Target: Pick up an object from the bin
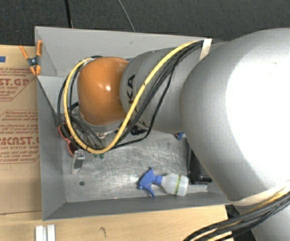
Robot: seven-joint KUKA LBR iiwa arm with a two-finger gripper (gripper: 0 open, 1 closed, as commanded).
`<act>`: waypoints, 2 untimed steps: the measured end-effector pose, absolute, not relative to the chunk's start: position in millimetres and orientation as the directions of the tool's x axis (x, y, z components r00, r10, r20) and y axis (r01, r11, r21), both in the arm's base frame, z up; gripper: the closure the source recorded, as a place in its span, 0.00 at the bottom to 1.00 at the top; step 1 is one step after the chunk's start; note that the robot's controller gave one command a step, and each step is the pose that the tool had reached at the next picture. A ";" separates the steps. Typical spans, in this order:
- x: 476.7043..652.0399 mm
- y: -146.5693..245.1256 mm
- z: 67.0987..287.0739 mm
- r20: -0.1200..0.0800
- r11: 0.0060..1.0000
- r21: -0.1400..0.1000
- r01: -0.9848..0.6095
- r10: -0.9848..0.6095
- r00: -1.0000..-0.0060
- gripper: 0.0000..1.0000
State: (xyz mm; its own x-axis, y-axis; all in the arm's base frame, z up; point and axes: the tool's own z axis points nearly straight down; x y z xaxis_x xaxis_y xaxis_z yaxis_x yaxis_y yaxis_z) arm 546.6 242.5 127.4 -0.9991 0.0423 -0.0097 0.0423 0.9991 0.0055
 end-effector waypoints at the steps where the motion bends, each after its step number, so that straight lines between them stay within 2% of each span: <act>1: 557.7 246.9 72.4 -0.003 0.994 0.003 0.106 0.106 -0.994 0.00; 2: 563.6 242.2 73.3 -0.004 0.990 0.007 0.140 0.140 -0.990 0.00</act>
Offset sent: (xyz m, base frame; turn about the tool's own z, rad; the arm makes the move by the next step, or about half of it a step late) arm 0.0198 -0.0084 -0.0574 0.1214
